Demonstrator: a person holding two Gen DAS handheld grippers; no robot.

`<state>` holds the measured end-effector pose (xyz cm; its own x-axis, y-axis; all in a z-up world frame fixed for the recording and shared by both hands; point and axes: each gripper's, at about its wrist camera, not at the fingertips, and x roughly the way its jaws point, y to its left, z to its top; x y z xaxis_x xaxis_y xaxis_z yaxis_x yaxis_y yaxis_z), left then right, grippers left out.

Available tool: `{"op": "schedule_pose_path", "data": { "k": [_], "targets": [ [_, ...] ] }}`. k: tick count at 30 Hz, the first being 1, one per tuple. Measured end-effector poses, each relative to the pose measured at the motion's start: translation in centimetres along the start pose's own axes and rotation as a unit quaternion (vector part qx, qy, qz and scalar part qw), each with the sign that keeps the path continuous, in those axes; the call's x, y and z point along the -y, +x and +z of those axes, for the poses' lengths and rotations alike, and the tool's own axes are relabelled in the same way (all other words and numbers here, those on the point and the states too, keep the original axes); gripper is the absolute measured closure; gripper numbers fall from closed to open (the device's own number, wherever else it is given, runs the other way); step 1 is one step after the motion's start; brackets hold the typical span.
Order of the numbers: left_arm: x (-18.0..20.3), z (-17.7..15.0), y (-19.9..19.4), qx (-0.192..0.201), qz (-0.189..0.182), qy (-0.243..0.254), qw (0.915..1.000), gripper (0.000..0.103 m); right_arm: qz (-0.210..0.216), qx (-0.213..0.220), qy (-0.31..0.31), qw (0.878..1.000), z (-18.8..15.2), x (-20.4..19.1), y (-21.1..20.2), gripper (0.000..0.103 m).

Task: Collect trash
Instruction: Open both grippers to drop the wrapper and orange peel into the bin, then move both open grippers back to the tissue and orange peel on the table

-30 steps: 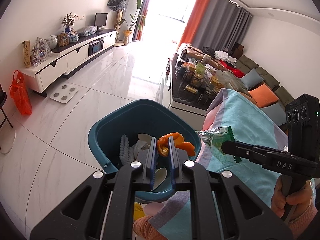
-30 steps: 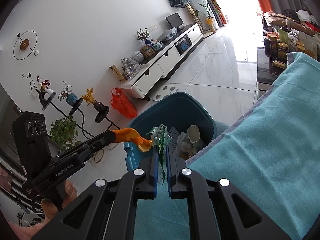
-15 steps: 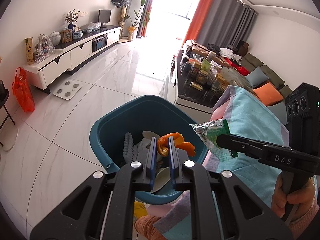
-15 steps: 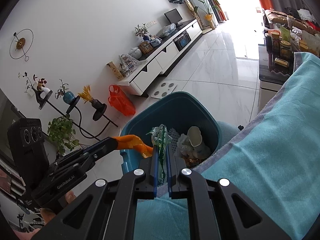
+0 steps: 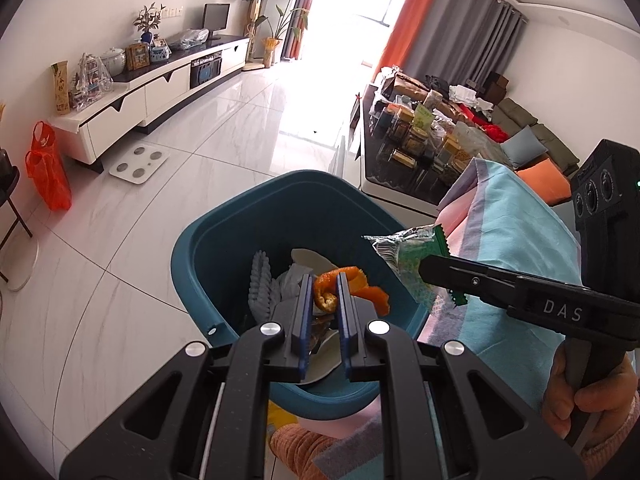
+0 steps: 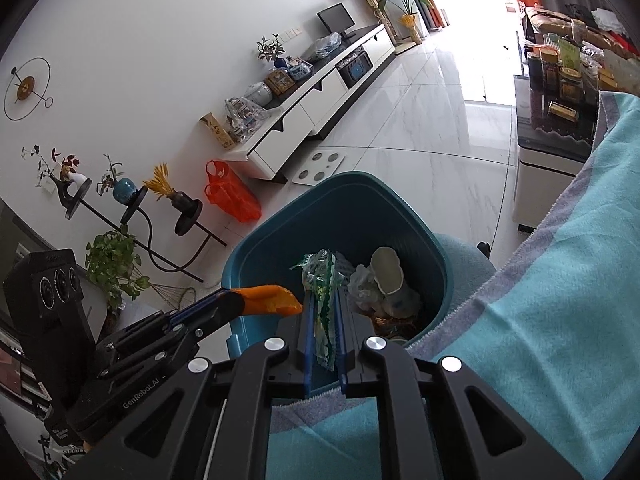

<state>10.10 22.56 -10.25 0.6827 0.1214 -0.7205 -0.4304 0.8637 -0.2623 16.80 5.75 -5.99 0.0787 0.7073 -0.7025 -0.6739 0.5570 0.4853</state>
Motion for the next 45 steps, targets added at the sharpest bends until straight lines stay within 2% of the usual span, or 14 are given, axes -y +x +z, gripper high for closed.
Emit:
{"op": "schedule_pose_path", "data": {
  "k": [8,11,14,24,32,36,38,45],
  "targets": [
    [-0.2,0.0,0.6,-0.001,0.005,0.0,1.0,0.087,-0.009,-0.01,0.0,1.0,0.3,0.0,0.7,0.084],
    [-0.2,0.0,0.6,0.0,0.005,-0.003,1.0,0.078,-0.009,-0.008,0.003,1.0,0.3,0.0,0.6,0.08],
    [-0.3,0.0,0.4,0.002,0.004,-0.003,1.0,0.075,-0.009,-0.008,0.004,1.0,0.3,0.0,0.7,0.079],
    [-0.4,0.0,-1.0,0.017,0.003,-0.003,0.9998,0.07,-0.001,-0.01,-0.004,1.0,0.1,-0.1,0.3,0.06],
    [-0.2,-0.3,-2.5,0.026,-0.002,-0.001,0.9997,0.07,0.002,-0.003,-0.005,1.0,-0.2,0.0,-0.4,0.059],
    [0.4,-0.4,-3.8,0.036,-0.016,0.008,0.9992,0.067,0.007,0.011,-0.008,1.0,-0.9,0.2,-2.1,0.059],
    [0.9,-0.5,-4.5,0.041,-0.026,0.015,0.9987,0.062,0.006,0.022,-0.015,1.0,-1.4,0.2,-3.5,0.059],
    [5.5,-1.8,-5.7,0.039,-0.094,0.064,0.9928,0.06,-0.02,0.075,-0.03,0.997,-4.3,1.5,-10.3,0.059]
  ]
}}
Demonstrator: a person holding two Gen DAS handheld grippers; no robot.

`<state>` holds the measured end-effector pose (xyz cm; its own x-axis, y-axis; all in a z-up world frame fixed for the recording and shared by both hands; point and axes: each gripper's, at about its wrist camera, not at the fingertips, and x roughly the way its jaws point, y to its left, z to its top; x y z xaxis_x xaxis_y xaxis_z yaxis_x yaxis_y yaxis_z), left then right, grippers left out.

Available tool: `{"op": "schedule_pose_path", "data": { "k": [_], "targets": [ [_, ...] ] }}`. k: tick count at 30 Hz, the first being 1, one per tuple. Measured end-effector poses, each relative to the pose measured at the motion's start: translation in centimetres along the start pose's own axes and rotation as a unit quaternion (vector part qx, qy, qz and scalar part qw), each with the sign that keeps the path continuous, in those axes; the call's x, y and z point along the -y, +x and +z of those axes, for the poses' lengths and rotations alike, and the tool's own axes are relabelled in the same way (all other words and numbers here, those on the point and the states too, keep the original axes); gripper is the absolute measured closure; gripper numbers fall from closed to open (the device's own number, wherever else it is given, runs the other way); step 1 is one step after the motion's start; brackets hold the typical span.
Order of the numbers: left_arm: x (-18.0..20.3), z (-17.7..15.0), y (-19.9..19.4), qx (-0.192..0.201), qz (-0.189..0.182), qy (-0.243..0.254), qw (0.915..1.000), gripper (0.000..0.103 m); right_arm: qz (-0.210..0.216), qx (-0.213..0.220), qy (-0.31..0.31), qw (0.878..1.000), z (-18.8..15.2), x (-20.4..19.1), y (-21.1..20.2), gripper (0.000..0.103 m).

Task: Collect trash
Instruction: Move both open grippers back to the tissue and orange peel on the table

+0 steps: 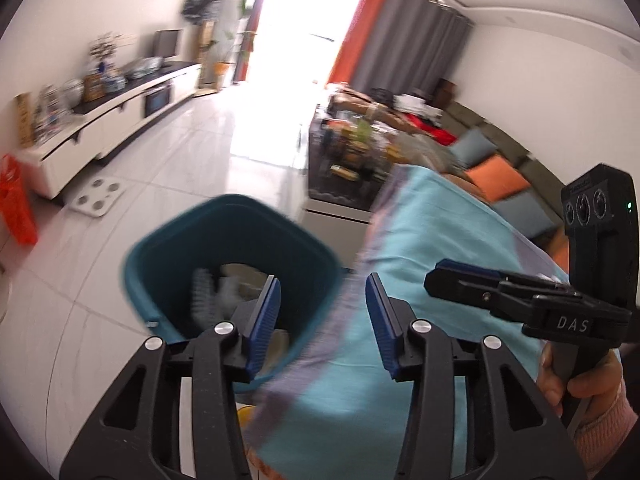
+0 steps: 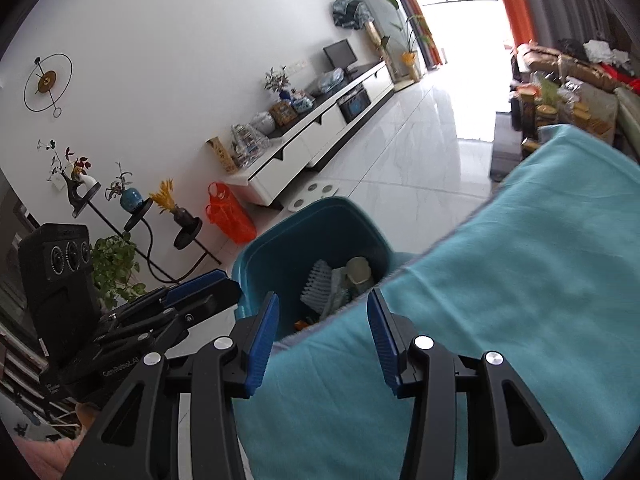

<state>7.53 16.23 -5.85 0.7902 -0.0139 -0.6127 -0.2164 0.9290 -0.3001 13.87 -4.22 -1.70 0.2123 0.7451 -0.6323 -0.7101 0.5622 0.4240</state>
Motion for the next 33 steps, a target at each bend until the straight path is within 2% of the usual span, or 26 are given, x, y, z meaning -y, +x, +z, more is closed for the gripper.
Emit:
{"op": "schedule_pose_path", "data": {
  "k": [8,17,26,33],
  "targets": [
    [8.7,-1.1,1.6,-0.025,-0.083,0.076,0.9933,0.058,-0.074,0.064,0.03,0.995,-3.5,4.5,-8.5,0.059],
    [18.6,-2.7,5.0,-0.071,-0.144,0.157,0.9744,0.057,-0.154,0.112,0.106,0.976,-8.0,11.2,-15.8,0.06],
    [26.6,-3.5,8.2,-0.104,-0.186,0.215,0.953,0.057,-0.188,0.141,0.173,0.957,-10.4,16.8,-20.1,0.062],
    [31.1,-4.0,10.7,-0.125,-0.201,0.242,0.9409,0.057,-0.189,0.143,0.211,0.948,-11.0,19.8,-20.4,0.071]
  ]
}}
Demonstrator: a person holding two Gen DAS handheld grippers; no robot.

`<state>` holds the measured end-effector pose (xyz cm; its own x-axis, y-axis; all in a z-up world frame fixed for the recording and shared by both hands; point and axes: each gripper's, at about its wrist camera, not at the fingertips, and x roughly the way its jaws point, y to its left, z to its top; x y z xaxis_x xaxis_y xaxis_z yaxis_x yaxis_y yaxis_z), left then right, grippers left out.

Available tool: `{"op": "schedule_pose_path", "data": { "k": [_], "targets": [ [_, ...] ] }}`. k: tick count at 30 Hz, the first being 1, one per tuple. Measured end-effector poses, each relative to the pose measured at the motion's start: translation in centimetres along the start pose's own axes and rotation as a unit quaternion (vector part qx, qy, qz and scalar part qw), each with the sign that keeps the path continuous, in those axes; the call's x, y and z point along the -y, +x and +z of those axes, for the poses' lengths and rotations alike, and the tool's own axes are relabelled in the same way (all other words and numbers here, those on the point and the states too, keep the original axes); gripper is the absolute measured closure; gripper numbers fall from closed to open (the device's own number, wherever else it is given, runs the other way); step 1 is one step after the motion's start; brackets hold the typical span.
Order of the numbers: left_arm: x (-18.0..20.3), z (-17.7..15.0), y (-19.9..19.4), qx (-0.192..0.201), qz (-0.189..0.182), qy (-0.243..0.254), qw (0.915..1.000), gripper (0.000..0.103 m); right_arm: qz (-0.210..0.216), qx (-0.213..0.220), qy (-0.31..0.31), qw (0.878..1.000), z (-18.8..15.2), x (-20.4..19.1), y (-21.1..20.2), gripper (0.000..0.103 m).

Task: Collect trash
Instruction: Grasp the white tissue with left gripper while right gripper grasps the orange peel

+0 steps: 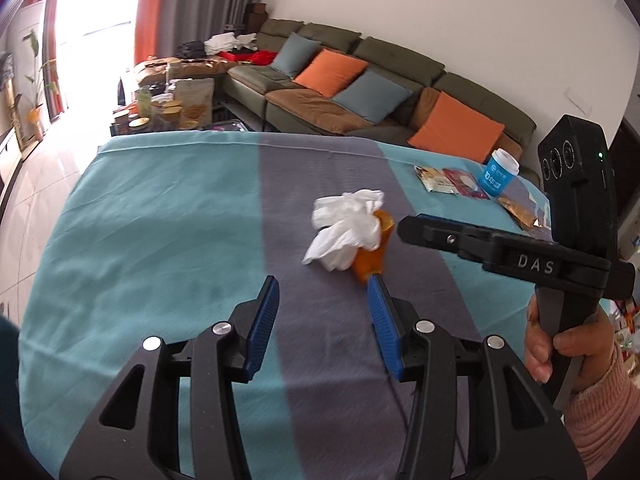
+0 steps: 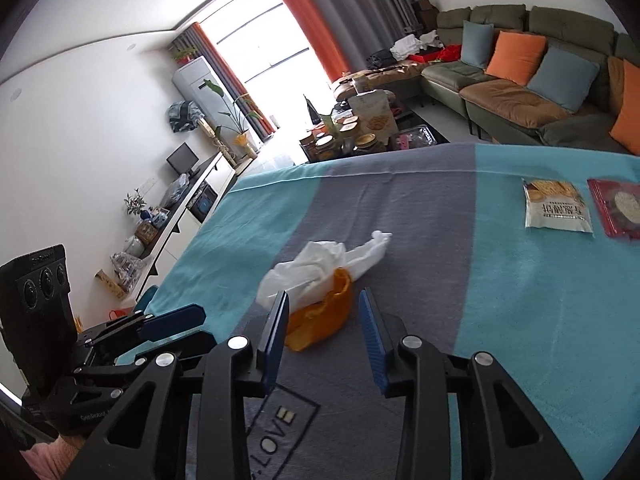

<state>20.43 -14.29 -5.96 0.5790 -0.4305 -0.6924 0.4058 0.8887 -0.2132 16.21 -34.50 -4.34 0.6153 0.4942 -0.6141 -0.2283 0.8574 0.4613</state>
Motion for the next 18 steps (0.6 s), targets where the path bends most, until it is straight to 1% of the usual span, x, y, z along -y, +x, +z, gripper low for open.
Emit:
{"op": "schedule_pose_path", "data": {
  "k": [3,9,10,12,13,14,15,16,18],
  "targets": [
    [0.7,1.0,1.7,-0.008,-0.001,0.004,1.0,0.057,0.0,-0.004,0.007,1.0,0.0,0.6,0.5,0.073],
    [1.2,2.7,4.6,-0.025,-0.02,0.006,0.9995,0.057,0.002,-0.004,0.019,1.0,0.0,1.3,0.8,0.073],
    [1.3,2.9,5.2,-0.028,-0.02,0.007,0.9994,0.06,0.003,-0.002,0.022,1.0,0.0,1.6,0.7,0.073],
    [1.2,3.2,6.3,-0.04,-0.03,0.004,0.9988,0.072,0.005,-0.001,0.025,1.0,0.0,2.0,0.7,0.073],
    [1.0,3.2,6.4,-0.042,-0.033,0.0,0.9986,0.082,0.005,-0.001,0.026,1.0,0.0,2.1,0.7,0.073],
    [0.8,3.2,6.6,-0.043,-0.036,-0.005,0.9984,0.086,0.007,-0.002,0.027,1.0,-0.1,2.2,0.7,0.073],
    [0.5,3.2,6.7,-0.042,-0.037,-0.009,0.9984,0.094,0.008,-0.003,0.027,1.0,0.0,2.1,0.7,0.073],
    [0.0,3.1,6.5,-0.04,-0.038,-0.016,0.9983,0.097,0.008,-0.003,0.027,1.0,-0.1,2.1,0.7,0.073],
    [-0.8,2.8,6.2,-0.038,-0.043,-0.029,0.9979,0.099,0.01,-0.006,0.027,1.0,-0.1,2.2,0.8,0.073]
  ]
}}
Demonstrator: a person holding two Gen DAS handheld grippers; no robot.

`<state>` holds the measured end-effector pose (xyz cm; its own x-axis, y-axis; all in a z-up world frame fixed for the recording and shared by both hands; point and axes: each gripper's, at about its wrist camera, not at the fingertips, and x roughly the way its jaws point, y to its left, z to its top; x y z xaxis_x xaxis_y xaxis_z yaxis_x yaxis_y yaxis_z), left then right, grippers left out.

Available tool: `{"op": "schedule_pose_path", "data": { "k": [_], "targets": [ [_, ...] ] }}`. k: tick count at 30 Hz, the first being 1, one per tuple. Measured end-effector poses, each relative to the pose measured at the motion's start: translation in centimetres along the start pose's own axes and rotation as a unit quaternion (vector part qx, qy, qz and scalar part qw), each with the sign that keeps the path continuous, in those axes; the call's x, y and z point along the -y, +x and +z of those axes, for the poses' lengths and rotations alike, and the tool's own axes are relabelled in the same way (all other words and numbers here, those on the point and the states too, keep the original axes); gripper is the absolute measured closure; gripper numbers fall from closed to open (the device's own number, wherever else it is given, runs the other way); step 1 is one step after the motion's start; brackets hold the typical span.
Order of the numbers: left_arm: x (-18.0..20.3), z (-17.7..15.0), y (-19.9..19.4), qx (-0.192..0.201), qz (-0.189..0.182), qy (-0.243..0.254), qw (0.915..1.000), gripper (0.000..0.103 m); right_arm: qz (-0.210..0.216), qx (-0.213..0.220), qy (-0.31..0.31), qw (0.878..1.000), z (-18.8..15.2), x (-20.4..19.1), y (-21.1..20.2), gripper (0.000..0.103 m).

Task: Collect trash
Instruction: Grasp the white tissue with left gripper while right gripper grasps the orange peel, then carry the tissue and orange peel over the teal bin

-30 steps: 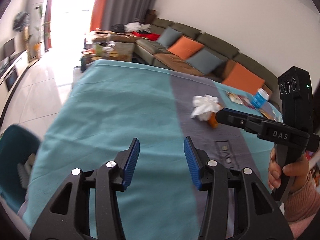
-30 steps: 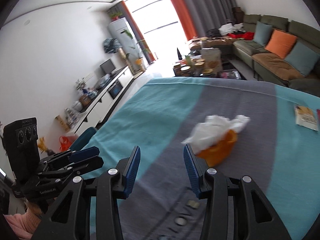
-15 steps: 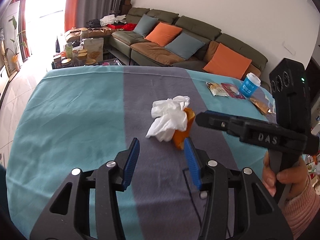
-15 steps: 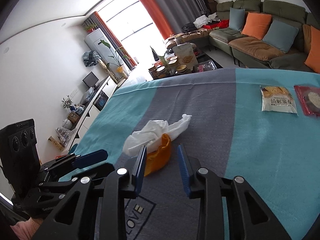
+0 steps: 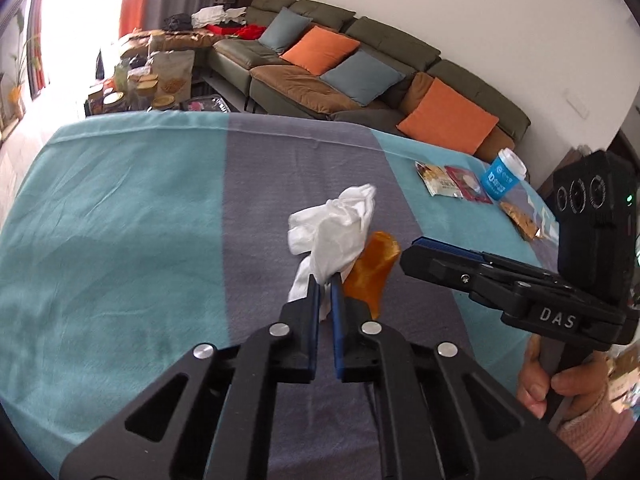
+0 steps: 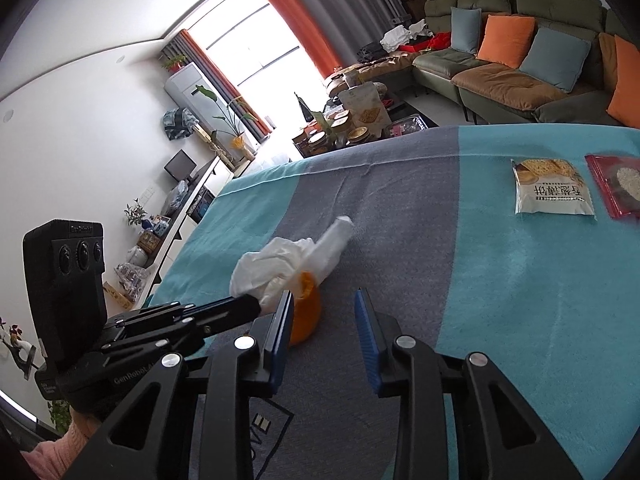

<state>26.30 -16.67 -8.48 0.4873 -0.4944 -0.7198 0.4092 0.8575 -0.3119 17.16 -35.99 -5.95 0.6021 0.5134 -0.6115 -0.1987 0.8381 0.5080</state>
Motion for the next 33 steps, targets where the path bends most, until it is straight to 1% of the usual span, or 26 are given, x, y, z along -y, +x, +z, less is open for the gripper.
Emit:
{"op": "schedule_pose_path", "data": {
  "k": [10,17,18,19,21,24,29,31,32,33],
  "targets": [
    [-2.8,-1.8,-4.1,0.03,-0.012,-0.035,0.9988,0.1,0.004,-0.016,-0.009,1.0,0.1,-0.7,0.8,0.072],
    [-3.6,-4.0,-7.0,0.045,-0.004,-0.029,0.9986,0.1,0.019,-0.039,0.01,0.999,0.3,-0.5,1.9,0.072],
    [-3.8,-4.6,-7.5,0.046,-0.006,-0.027,0.9986,0.1,0.022,-0.042,0.01,0.999,0.2,-0.5,2.0,0.076],
    [-3.9,-4.9,-7.8,0.047,-0.007,-0.026,0.9986,0.1,0.025,-0.043,0.009,0.999,0.2,-0.5,2.1,0.086],
    [-4.2,-6.0,-8.6,0.045,-0.009,-0.023,0.9987,0.1,0.026,-0.045,0.008,0.999,0.1,-0.8,2.1,0.09],
    [-4.8,-7.2,-9.7,0.048,-0.015,-0.026,0.9984,0.099,0.031,-0.04,0.003,0.999,0.0,-1.0,1.7,0.092],
    [-5.6,-8.4,-11.9,0.069,-0.016,-0.036,0.9968,0.099,0.046,-0.032,-0.008,0.998,0.1,-1.7,1.1,0.093],
    [-5.7,-8.8,-12.4,0.074,-0.009,-0.036,0.9965,0.098,0.051,-0.031,-0.012,0.998,0.1,-2.1,0.9,0.093],
    [-5.7,-8.8,-12.5,0.074,-0.005,-0.035,0.9966,0.095,0.053,-0.031,-0.014,0.998,0.0,-2.2,0.7,0.093],
    [-5.6,-9.0,-12.6,0.073,-0.003,-0.033,0.9968,0.09,0.053,-0.03,-0.015,0.998,0.0,-2.4,0.6,0.093]
  ]
}}
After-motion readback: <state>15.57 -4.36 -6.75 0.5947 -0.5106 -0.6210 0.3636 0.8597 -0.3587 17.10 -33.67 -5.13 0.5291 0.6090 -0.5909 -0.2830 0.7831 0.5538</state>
